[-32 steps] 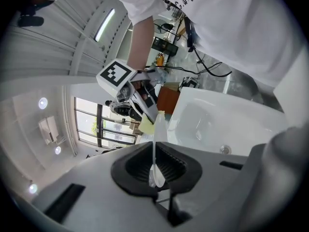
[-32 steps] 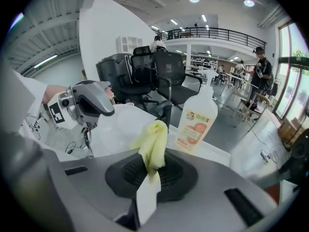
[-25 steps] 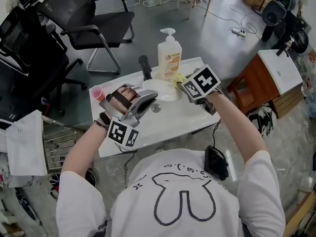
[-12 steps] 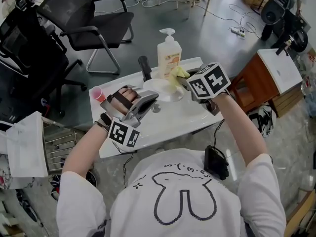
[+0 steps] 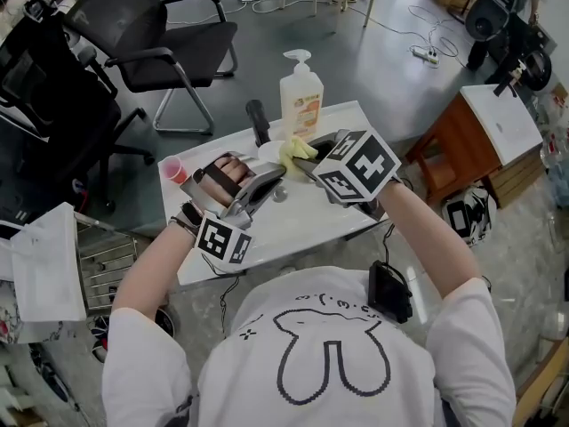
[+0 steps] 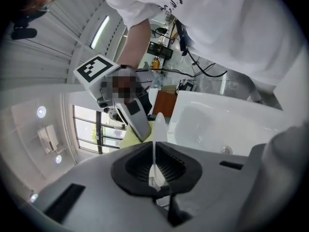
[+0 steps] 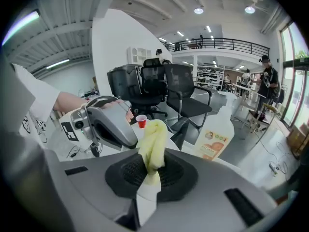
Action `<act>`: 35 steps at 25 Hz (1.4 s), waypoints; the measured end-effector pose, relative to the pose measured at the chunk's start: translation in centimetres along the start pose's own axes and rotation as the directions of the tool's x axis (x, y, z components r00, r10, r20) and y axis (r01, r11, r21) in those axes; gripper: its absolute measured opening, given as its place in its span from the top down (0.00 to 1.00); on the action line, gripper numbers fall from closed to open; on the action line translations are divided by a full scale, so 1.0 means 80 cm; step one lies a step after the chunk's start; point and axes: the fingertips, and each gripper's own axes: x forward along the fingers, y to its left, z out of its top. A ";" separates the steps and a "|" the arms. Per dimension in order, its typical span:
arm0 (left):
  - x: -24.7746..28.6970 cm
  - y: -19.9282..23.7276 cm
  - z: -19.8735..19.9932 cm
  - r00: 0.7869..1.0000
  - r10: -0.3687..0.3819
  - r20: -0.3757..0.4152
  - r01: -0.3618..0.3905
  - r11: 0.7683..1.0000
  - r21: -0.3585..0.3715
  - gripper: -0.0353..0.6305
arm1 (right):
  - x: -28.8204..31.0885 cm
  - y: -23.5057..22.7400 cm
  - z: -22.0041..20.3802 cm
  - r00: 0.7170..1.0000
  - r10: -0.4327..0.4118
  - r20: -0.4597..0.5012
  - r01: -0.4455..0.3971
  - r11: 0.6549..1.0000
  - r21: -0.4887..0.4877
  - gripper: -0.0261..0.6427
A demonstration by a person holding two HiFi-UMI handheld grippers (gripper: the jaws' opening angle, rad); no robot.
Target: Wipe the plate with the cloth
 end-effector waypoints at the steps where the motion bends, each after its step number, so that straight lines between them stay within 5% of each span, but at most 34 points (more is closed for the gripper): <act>1: -0.001 0.000 0.001 1.000 0.001 0.000 -0.001 1.000 0.002 0.92 | 0.001 -0.003 -0.004 1.000 -0.005 -0.009 0.005 1.000 0.001 0.89; 9: -0.005 0.003 0.005 1.000 0.016 0.004 -0.016 1.000 -0.005 0.91 | 0.016 -0.067 -0.047 0.989 -0.125 -0.075 0.131 0.988 0.087 0.89; 19: -0.003 -0.002 0.007 1.000 0.020 0.004 -0.020 1.000 -0.021 0.92 | 0.005 -0.083 -0.039 0.985 -0.167 -0.053 0.172 0.979 0.106 0.89; 26: 0.001 -0.006 0.010 1.000 0.019 0.010 -0.018 1.000 -0.025 0.92 | 0.000 -0.035 0.016 0.995 -0.064 0.078 0.057 0.994 0.088 0.89; 35: 0.001 -0.009 0.018 1.000 0.007 0.012 -0.007 1.000 0.002 0.92 | 0.032 -0.008 0.008 0.999 0.019 -0.044 -0.019 1.000 -0.011 0.89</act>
